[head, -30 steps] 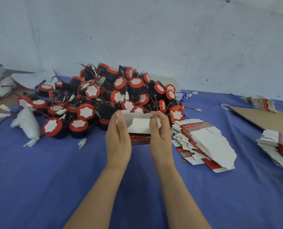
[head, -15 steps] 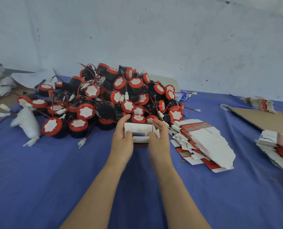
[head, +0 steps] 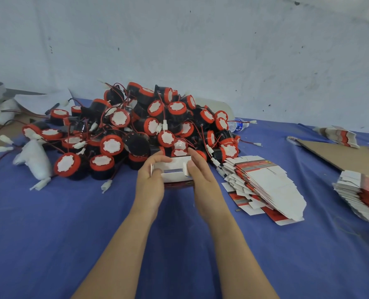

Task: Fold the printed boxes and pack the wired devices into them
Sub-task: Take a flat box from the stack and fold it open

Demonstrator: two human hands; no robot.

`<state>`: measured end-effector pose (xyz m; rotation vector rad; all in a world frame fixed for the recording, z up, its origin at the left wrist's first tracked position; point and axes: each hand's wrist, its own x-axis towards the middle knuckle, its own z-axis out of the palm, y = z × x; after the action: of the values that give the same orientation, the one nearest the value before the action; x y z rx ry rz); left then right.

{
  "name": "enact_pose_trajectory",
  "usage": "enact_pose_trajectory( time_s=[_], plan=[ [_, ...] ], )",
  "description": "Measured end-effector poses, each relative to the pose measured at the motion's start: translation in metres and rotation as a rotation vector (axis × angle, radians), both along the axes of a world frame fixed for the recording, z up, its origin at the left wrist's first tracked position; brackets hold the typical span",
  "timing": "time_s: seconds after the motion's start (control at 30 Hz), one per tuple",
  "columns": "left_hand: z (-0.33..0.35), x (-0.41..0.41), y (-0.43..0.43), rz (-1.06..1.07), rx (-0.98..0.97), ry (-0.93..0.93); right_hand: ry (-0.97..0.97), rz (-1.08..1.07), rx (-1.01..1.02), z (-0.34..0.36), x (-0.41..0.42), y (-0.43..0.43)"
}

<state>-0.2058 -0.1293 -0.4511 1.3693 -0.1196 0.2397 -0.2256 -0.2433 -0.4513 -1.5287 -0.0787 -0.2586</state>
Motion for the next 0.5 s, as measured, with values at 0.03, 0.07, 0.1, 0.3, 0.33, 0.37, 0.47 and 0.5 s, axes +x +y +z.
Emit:
enact_pose_trajectory(
  time_s=[0.03, 0.07, 0.1, 0.3, 0.33, 0.37, 0.47, 0.5],
  plan=[
    [0.000, 0.000, 0.000, 0.001, 0.024, -0.009, 0.031, 0.017, 0.018, -0.002, 0.000, -0.001],
    [0.000, 0.000, -0.001, 0.003, 0.065, -0.026, 0.069, 0.033, 0.054, -0.002, 0.001, -0.002],
    [-0.001, -0.001, -0.002, 0.002, 0.112, -0.044, 0.109, 0.050, 0.096, -0.004, 0.002, -0.005],
    [-0.002, -0.002, -0.004, -0.032, 0.184, -0.063, 0.172, 0.055, 0.172, -0.003, 0.000, -0.012],
    [-0.002, -0.002, -0.003, -0.045, 0.181, -0.058, 0.177, 0.041, 0.170, -0.003, 0.000, -0.011],
    [-0.002, -0.002, -0.003, -0.073, 0.192, -0.059, 0.182, 0.022, 0.168, -0.004, 0.001, -0.012],
    [-0.003, -0.005, -0.005, -0.194, 0.318, -0.096, 0.190, -0.017, 0.150, -0.007, 0.002, -0.014],
    [-0.003, -0.007, -0.006, -0.210, 0.363, -0.114, 0.199, -0.020, 0.141, -0.007, 0.002, -0.015]
  ],
)
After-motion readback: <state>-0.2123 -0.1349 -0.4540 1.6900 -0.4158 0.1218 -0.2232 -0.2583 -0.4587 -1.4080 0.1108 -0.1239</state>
